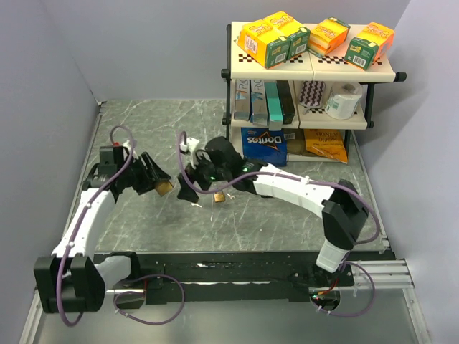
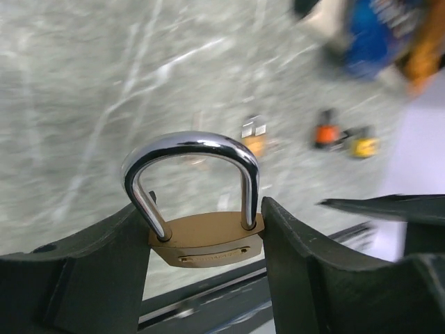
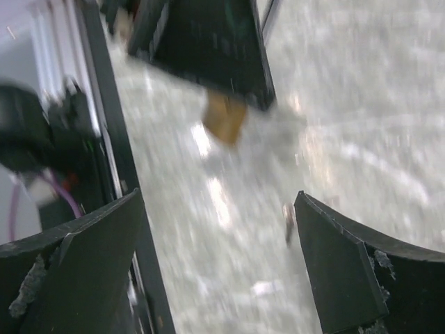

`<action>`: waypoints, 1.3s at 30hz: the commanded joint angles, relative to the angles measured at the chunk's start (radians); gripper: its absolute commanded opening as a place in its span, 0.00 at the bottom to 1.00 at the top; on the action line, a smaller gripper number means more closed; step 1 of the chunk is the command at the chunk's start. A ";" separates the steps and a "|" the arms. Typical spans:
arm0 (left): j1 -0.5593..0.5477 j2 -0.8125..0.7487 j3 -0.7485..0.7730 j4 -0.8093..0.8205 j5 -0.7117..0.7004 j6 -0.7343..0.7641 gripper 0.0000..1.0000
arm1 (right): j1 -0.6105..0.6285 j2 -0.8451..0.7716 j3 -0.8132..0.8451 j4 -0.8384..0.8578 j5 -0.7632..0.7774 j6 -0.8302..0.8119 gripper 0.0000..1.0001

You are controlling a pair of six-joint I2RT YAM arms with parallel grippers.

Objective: Lock with the key
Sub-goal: Place the lock at the center of the board.

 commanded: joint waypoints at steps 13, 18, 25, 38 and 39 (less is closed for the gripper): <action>-0.235 0.401 0.198 -0.157 -0.246 0.300 0.09 | -0.102 -0.215 -0.221 -0.045 0.019 -0.124 1.00; -0.290 0.510 0.227 -0.156 -0.264 0.297 0.09 | -0.127 -0.238 -0.244 -0.050 0.019 -0.108 1.00; -0.324 0.620 0.263 -0.137 -0.287 0.277 0.10 | -0.160 -0.242 -0.255 -0.051 0.001 -0.092 1.00; -0.336 0.749 0.318 -0.134 -0.405 0.276 0.44 | -0.188 -0.232 -0.252 -0.048 -0.015 -0.072 1.00; -0.338 0.752 0.319 -0.136 -0.411 0.276 0.50 | -0.191 -0.232 -0.253 -0.048 -0.013 -0.072 1.00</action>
